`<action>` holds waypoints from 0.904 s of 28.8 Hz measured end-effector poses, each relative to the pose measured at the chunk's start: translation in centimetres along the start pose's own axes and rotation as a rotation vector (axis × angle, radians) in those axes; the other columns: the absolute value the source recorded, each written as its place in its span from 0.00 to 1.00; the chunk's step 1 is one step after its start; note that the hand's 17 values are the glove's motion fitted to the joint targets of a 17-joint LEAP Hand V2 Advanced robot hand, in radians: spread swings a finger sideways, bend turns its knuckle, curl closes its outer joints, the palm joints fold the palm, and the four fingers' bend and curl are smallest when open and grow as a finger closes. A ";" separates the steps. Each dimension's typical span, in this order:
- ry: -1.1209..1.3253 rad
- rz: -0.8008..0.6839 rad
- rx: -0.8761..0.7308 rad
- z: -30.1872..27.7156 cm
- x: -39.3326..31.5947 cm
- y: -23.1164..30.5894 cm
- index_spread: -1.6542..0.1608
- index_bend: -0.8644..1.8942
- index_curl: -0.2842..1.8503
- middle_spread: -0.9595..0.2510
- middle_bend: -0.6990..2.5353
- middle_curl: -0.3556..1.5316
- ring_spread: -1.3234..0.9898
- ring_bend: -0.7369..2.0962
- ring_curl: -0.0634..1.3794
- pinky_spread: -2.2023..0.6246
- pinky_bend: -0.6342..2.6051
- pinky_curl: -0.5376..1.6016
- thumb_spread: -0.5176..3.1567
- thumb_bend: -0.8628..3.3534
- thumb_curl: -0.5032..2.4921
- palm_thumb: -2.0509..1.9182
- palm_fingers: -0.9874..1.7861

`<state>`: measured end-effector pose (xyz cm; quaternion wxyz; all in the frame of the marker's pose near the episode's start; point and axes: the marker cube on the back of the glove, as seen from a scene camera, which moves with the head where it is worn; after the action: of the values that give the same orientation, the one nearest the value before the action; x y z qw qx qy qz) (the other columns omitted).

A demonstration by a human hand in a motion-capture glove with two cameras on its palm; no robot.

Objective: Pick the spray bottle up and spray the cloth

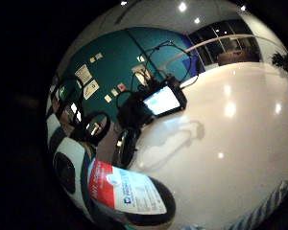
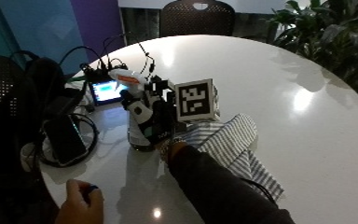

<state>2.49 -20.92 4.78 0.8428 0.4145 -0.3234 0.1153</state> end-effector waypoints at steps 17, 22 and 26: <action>0.358 -0.182 -0.111 -7.1 -1.4 1.2 0.73 0.35 0.28 0.67 0.32 0.40 0.51 0.43 0.31 0.77 0.34 0.43 0.41 0.19 0.25 0.63 0.56; 0.538 -0.444 -0.387 -8.9 -4.2 3.5 0.72 0.38 0.29 0.70 0.29 0.39 0.51 0.41 0.28 0.80 0.32 0.42 0.41 0.19 0.25 0.61 0.56; 0.542 -0.512 -0.715 -9.8 -6.1 6.5 0.71 0.38 0.29 0.70 0.28 0.38 0.51 0.40 0.27 0.82 0.31 0.41 0.41 0.19 0.25 0.60 0.55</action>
<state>-0.81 -8.78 0.57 0.9865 0.1218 -0.0007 -0.1093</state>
